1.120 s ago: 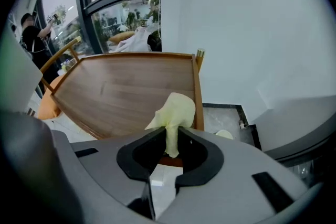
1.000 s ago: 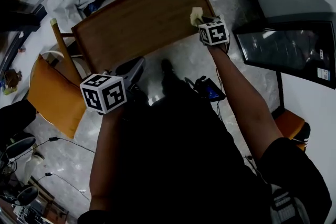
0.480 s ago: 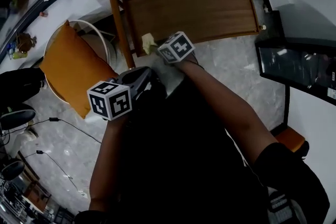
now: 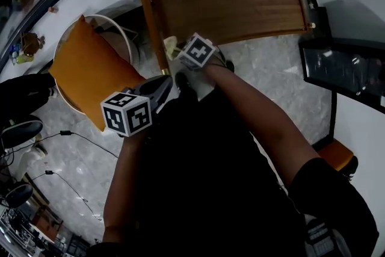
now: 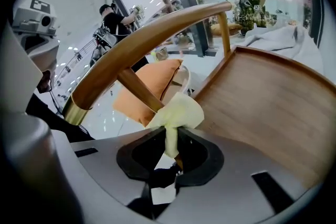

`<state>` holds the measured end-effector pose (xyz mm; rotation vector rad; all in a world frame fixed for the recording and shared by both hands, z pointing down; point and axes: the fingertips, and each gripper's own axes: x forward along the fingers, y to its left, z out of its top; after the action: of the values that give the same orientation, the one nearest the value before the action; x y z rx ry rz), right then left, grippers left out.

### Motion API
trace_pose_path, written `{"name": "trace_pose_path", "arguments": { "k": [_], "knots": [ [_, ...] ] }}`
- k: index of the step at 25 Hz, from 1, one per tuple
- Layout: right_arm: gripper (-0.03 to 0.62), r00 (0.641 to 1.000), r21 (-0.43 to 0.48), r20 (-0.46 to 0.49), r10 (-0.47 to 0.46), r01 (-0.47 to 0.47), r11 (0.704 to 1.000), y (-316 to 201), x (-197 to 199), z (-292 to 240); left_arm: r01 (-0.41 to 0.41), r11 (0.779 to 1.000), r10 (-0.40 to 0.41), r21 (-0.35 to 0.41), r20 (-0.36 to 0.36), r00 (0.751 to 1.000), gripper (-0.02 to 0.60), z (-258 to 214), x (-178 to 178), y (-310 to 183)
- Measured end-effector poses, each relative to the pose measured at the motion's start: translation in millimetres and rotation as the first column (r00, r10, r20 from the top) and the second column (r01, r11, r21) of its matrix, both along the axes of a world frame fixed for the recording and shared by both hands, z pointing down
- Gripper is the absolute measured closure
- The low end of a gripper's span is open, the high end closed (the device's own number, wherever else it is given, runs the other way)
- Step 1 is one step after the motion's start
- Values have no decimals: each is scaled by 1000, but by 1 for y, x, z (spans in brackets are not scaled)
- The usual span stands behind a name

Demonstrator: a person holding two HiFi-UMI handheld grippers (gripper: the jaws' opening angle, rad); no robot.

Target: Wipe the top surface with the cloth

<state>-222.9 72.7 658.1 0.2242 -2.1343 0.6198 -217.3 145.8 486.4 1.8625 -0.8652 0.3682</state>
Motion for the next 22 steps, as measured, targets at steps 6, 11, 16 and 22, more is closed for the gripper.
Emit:
{"name": "trace_pose_path", "arguments": {
  "k": [6, 11, 16, 22],
  "knots": [
    [520, 998, -18, -11, 57, -57, 998, -11, 39, -2, -80, 997, 81, 19, -20, 997, 569, -5, 41, -10],
    [520, 994, -13, -21, 103, -103, 995, -28, 104, -6, -116, 993, 116, 5, -27, 993, 569, -1, 88, -24],
    [520, 984, -6, -40, 176, -177, 984, -52, 197, -7, -152, 988, 153, 11, -36, 988, 569, -8, 160, -43],
    [517, 968, -1, -36, 247, -247, 969, -83, 287, -13, -220, 975, 220, 16, -32, 975, 569, -12, 242, -74]
  ]
}}
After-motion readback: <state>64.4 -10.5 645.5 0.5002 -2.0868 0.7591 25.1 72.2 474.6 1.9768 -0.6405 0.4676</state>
